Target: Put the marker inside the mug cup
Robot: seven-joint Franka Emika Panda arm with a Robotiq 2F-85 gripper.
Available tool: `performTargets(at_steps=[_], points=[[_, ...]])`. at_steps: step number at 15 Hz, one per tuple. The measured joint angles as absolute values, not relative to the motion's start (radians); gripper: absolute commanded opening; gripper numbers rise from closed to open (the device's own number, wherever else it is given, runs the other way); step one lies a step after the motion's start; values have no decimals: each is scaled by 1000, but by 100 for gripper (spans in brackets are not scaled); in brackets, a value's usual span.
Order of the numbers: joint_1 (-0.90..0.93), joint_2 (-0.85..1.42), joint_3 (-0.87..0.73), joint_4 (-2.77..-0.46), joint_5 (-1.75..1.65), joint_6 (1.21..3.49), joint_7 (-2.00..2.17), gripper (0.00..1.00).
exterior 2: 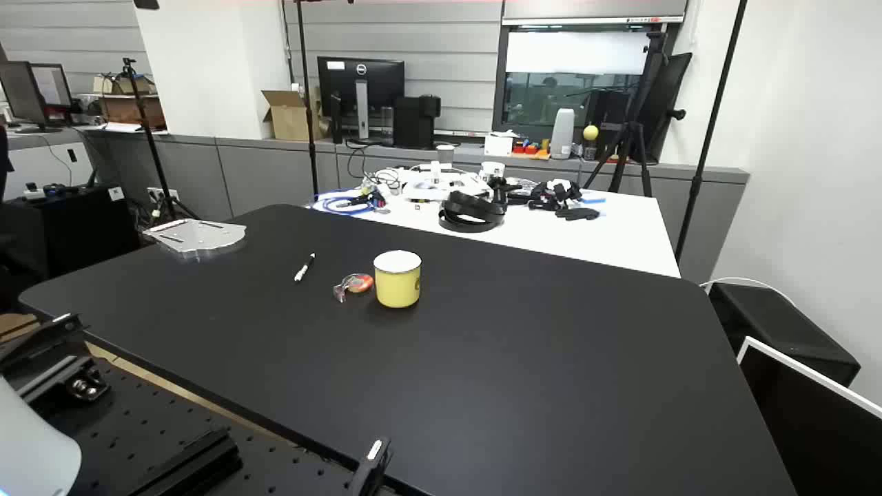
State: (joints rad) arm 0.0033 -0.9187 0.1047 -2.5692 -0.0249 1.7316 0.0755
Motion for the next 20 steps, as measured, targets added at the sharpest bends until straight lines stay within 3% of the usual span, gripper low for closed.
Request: performTargets(at_steps=[20], points=[[19,-886,88,-2567,-28,1778,-9,100]])
